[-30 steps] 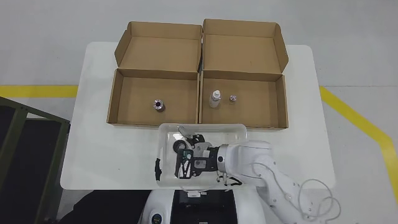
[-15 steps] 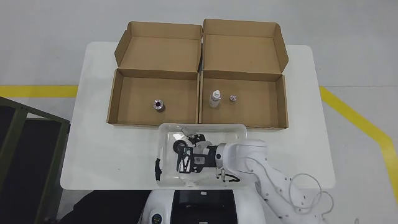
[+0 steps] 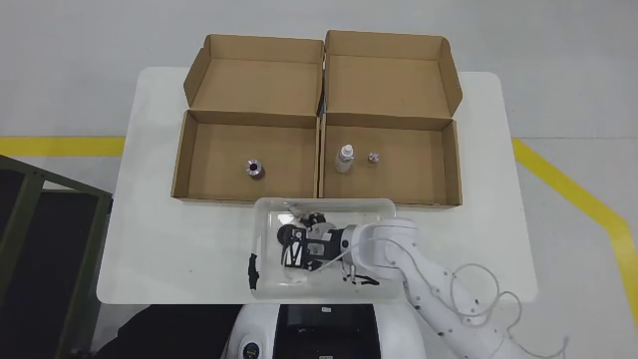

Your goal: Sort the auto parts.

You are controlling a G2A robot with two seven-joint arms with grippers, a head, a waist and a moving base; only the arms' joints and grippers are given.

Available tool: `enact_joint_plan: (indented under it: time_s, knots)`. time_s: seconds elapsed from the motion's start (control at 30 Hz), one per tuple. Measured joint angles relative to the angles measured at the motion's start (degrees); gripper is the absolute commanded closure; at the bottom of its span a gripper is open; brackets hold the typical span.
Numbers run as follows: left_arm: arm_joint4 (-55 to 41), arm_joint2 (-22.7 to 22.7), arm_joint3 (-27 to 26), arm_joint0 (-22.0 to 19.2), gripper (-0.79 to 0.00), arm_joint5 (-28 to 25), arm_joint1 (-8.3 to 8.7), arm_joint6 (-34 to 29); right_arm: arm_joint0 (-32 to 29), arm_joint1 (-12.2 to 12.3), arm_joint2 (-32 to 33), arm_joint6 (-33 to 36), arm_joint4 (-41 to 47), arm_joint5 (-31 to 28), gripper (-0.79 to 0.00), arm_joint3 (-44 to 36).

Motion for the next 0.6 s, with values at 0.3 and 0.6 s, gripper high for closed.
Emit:
enact_joint_plan:
  time_s: [0.3,0.6]
  knots:
    - [0.0,0.0,0.0,0.0,-0.785,0.0,0.0,0.0,0.9,0.0,-0.9,-0.1,0.7,0.2,-0.388,0.9]
    - [0.0,0.0,0.0,0.0,-0.785,0.0,0.0,0.0,1.3,0.2,-1.1,-0.2,1.6,0.0,-0.191,1.2]
